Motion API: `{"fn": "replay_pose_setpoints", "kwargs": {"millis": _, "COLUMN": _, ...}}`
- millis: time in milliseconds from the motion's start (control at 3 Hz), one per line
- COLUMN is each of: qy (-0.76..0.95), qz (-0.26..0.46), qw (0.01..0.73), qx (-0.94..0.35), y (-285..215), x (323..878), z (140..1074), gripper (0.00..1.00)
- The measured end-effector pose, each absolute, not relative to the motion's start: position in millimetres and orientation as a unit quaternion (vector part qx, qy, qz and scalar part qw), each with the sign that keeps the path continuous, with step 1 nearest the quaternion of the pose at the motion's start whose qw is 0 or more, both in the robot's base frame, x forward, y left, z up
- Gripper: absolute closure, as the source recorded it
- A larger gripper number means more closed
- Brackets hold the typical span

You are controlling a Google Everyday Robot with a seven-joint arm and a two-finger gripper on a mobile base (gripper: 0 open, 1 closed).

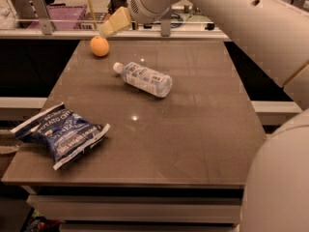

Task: Pick orange

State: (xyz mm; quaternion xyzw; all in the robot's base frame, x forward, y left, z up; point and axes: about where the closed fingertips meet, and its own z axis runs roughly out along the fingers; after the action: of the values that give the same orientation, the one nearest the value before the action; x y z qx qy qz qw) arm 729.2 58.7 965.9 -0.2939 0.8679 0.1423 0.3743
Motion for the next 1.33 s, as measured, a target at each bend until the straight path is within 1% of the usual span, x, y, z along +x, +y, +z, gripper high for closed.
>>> {"fn": "replay_pose_setpoints", "kwargs": {"millis": 667, "qy": 0.877, "qz": 0.149, "qw": 0.356, "qx": -0.287, "y": 92, "x": 757, "z": 935, "gripper": 0.00}}
{"fn": "replay_pose_setpoints", "kwargs": {"millis": 1333, "qy": 0.873, "qz": 0.160, "qw": 0.339, "qx": -0.312, "y": 135, "x": 773, "z": 915, "gripper": 0.00}}
